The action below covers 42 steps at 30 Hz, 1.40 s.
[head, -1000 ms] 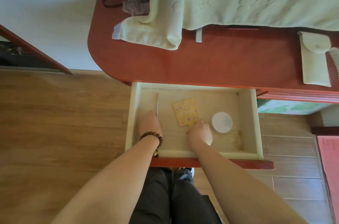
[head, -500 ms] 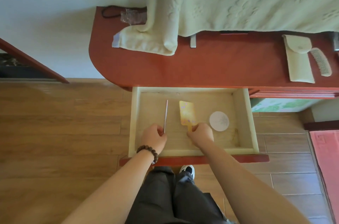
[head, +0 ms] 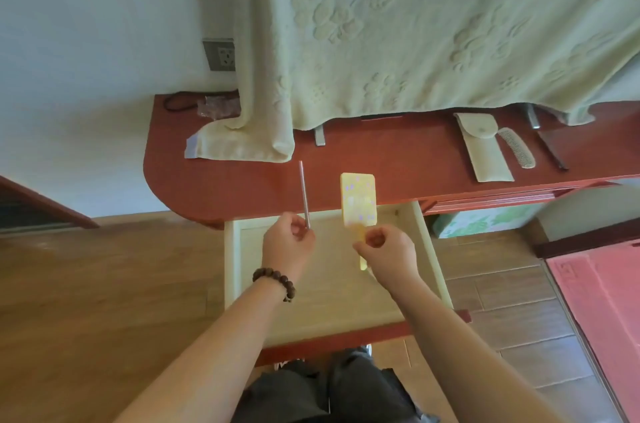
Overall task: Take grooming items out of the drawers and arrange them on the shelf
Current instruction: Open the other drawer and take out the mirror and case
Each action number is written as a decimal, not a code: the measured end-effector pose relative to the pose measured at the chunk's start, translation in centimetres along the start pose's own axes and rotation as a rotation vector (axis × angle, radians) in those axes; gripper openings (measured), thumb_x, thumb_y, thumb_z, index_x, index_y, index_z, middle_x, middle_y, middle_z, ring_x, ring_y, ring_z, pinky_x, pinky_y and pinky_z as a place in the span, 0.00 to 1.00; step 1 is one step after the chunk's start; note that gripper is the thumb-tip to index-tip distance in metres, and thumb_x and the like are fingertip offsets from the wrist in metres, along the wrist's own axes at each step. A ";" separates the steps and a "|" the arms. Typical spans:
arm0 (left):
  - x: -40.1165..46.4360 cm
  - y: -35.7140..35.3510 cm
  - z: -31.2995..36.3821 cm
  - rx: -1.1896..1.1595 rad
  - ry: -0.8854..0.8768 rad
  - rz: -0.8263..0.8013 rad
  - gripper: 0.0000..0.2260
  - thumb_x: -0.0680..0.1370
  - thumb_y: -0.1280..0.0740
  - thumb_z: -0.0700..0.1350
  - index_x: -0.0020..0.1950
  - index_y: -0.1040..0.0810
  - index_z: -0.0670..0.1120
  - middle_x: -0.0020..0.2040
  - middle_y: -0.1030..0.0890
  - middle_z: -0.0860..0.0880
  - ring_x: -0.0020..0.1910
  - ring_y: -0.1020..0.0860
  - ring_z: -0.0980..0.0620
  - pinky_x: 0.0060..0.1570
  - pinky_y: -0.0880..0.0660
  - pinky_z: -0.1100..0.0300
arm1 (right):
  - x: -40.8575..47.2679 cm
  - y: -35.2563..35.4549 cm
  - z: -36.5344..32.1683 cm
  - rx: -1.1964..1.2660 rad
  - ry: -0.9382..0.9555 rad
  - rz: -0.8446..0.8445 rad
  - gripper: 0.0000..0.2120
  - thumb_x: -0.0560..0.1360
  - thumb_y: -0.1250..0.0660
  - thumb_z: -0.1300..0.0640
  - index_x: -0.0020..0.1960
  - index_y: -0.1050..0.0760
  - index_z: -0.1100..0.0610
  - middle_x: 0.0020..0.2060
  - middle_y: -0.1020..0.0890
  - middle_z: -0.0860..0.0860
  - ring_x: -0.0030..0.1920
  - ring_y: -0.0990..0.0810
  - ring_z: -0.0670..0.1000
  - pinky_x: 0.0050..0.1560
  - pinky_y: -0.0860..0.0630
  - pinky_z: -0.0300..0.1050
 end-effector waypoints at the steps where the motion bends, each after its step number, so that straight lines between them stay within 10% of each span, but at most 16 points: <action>1: 0.8 -0.3 1.2 0.001 -0.016 0.001 0.04 0.73 0.32 0.39 0.44 0.25 0.47 0.38 0.21 0.51 0.38 0.21 0.54 0.35 0.30 0.67 | 0.8 1.0 -0.5 0.014 0.006 0.031 0.08 0.70 0.28 0.55 0.46 0.23 0.57 0.40 0.21 0.48 0.42 0.23 0.48 0.37 0.30 0.39; 21: 10.8 -9.9 8.4 0.501 0.094 -0.083 0.07 0.77 0.36 0.45 0.51 0.24 0.43 0.49 0.19 0.45 0.48 0.20 0.45 0.41 0.25 0.56 | 18.3 4.8 -3.1 -0.461 -0.067 -0.020 0.13 0.73 0.32 0.57 0.36 0.35 0.55 0.39 0.23 0.53 0.39 0.22 0.55 0.37 0.27 0.45; 42: 10.3 -9.2 7.5 0.402 0.051 0.026 0.14 0.75 0.32 0.55 0.52 0.25 0.46 0.47 0.20 0.49 0.47 0.21 0.48 0.41 0.25 0.56 | 17.7 3.8 -3.1 -0.433 0.030 -0.088 0.19 0.73 0.31 0.46 0.55 0.28 0.59 0.49 0.21 0.55 0.46 0.21 0.56 0.42 0.25 0.47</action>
Point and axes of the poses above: each hand's wrist, its own x-axis towards the middle knuckle, its own y-axis out of the back of the hand, z = x × y, the point moved 7 cm from there along x, towards the middle knuckle
